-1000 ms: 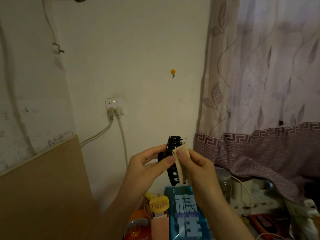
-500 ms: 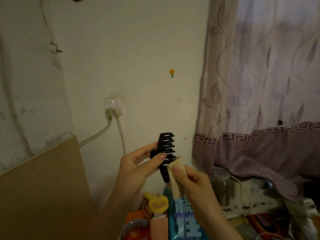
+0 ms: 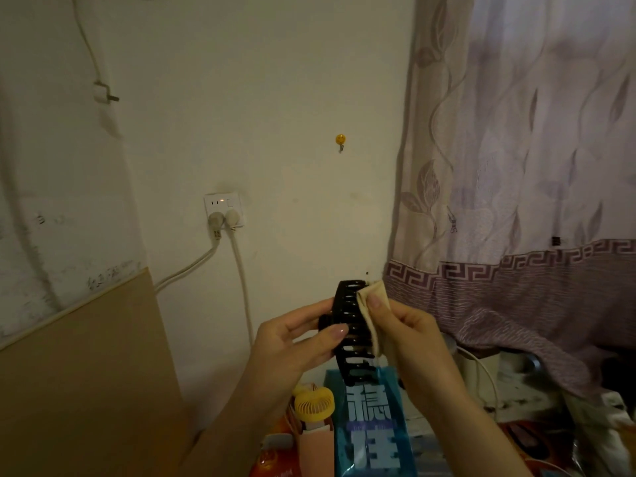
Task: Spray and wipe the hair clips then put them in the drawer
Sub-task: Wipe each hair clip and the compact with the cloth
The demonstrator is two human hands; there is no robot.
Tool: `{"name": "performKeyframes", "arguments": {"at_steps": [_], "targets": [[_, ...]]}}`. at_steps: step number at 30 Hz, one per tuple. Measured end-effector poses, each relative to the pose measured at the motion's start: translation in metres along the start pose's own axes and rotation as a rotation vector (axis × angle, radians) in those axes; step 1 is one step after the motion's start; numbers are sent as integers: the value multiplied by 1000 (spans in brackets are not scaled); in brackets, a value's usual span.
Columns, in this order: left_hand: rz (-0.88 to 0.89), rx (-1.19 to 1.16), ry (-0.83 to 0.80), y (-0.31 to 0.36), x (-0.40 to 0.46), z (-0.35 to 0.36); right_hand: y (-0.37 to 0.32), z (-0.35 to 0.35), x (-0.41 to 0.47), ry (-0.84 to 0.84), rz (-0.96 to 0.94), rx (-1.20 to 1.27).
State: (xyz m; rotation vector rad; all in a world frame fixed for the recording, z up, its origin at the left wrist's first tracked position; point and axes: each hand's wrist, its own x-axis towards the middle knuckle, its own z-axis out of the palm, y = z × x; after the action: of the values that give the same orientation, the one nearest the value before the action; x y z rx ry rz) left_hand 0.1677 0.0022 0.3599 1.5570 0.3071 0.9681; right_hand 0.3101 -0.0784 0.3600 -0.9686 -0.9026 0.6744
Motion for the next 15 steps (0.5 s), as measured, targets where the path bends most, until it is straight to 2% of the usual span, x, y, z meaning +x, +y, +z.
{"name": "performKeyframes", "arguments": {"at_steps": [8,15], "targets": [[117,-56,93,-2,4,-5,23,7,-17,-79,51,21],[102,-71,127,-9,1,-9,32,10,-26,-99,99,102]]}}
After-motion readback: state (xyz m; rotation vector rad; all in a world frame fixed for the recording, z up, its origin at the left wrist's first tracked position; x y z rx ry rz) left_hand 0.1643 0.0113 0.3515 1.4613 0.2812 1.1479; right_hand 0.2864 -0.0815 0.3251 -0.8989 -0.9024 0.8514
